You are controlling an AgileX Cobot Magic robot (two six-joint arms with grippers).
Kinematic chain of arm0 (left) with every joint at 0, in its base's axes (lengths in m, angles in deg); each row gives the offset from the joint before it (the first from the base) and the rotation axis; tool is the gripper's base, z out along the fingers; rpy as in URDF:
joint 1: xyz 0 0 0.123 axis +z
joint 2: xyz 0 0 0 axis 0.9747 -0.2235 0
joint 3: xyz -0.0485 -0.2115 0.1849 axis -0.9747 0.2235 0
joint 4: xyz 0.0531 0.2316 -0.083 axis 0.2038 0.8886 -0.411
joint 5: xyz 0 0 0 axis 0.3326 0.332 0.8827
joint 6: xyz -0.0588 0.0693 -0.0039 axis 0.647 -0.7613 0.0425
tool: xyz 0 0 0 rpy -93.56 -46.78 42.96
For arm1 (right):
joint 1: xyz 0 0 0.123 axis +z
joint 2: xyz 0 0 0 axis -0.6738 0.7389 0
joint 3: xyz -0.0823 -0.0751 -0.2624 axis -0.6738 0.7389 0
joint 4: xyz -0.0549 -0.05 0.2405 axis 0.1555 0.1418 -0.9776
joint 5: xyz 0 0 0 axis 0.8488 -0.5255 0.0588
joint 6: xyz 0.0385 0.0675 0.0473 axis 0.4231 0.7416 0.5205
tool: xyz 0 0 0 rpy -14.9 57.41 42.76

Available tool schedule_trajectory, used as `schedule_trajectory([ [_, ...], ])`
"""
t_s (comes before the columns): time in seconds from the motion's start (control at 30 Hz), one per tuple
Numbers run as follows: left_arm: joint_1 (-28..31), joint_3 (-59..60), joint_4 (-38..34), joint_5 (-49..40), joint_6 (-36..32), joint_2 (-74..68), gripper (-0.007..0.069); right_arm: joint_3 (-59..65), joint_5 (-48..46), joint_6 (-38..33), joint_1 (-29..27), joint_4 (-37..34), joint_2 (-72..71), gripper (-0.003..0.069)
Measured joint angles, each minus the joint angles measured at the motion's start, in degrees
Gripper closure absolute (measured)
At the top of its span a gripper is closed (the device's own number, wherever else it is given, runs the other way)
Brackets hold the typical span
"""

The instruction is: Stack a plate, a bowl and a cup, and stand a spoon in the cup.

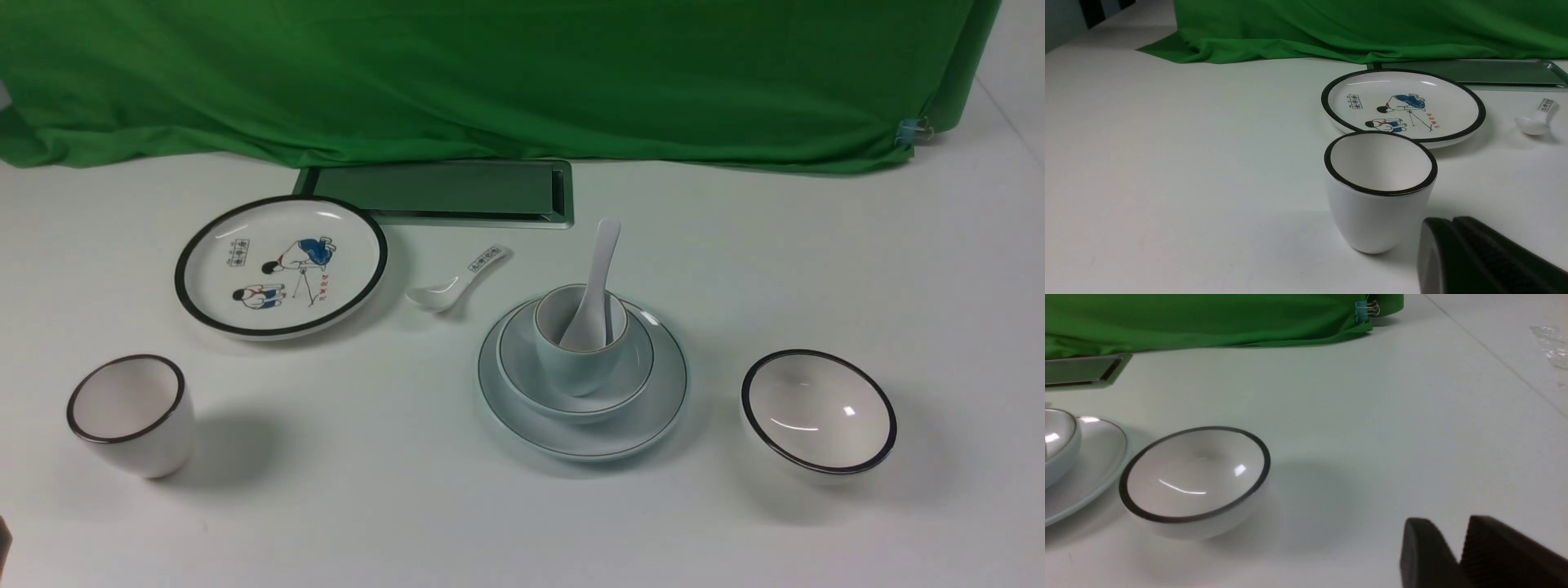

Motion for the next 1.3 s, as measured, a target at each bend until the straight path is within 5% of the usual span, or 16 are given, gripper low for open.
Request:
schedule_trajectory([
  [1.3,0.0,0.0,0.3,0.0,-0.1,0.0,0.0653,0.0,0.0,0.2,0.0,0.0,0.0,0.0419],
])
